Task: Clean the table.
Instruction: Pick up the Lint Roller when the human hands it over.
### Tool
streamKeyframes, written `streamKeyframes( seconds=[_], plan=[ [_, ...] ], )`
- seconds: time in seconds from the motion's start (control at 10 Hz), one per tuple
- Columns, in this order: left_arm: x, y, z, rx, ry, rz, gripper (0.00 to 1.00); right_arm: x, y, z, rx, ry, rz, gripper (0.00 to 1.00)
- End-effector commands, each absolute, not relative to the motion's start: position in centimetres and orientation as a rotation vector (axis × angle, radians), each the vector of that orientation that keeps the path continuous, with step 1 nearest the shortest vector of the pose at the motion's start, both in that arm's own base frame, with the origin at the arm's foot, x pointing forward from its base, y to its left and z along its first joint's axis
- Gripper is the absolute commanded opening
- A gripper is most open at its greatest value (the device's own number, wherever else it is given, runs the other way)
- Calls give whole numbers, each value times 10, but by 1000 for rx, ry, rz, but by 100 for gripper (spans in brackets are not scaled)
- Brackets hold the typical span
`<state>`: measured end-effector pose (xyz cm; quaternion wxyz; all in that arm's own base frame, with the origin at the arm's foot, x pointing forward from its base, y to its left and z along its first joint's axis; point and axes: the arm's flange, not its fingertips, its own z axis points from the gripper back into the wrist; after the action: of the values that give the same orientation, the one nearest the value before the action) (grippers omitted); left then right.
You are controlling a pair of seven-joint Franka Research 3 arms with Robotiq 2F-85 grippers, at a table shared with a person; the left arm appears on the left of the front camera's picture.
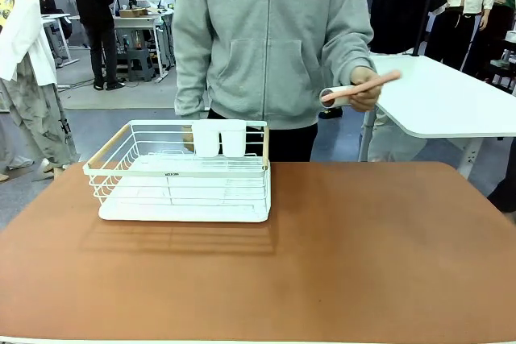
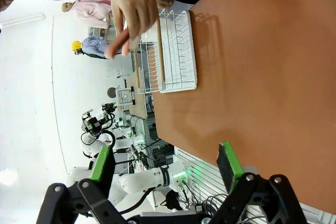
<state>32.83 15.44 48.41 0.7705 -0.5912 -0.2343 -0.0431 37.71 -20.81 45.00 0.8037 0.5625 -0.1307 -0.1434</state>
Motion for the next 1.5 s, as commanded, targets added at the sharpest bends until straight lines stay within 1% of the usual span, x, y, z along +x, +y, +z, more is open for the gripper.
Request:
streamKeyframes(
  seconds=[0.0, 0.1, 0.2, 0.3, 0.4, 0.5, 0.6, 0.9, 1.3, 1.4],
  plan=[
    [327, 154, 487, -1306, -528, -104, 100, 373, -204, 454, 1217, -292, -310, 100],
    [327, 154, 487, -1306, -528, -104, 100, 377, -208, 450, 1205, -280, -307, 100],
    [327, 154, 487, -1306, -528, -104, 100, 377, -202, 457, 1202, -276, -408, 100],
    [327, 154, 487, -1306, -528, -104, 100, 375, -191, 462, 1209, -263, -441, 100],
    [327, 154, 487, -1306, -528, -104, 100, 375, -171, 468, 1195, -251, -483, 100],
    [327, 154, 487, -1306, -528, -104, 100, 377, -149, 471, 1133, -277, -525, 100],
    [327, 154, 487, -1306, -528, -104, 100, 381, -127, 471, 1104, -264, -563, 100],
    [327, 154, 487, -1306, -528, -104, 100, 385, -86, 463, 1035, -313, -606, 100],
    [327, 154, 487, -1306, -528, -104, 100, 390, -58, 459, 1048, -375, -640, 100],
    [327, 154, 487, -1306, -528, -104, 100, 391, -50, 455, 1054, -368, -646, 100]
  ],
)
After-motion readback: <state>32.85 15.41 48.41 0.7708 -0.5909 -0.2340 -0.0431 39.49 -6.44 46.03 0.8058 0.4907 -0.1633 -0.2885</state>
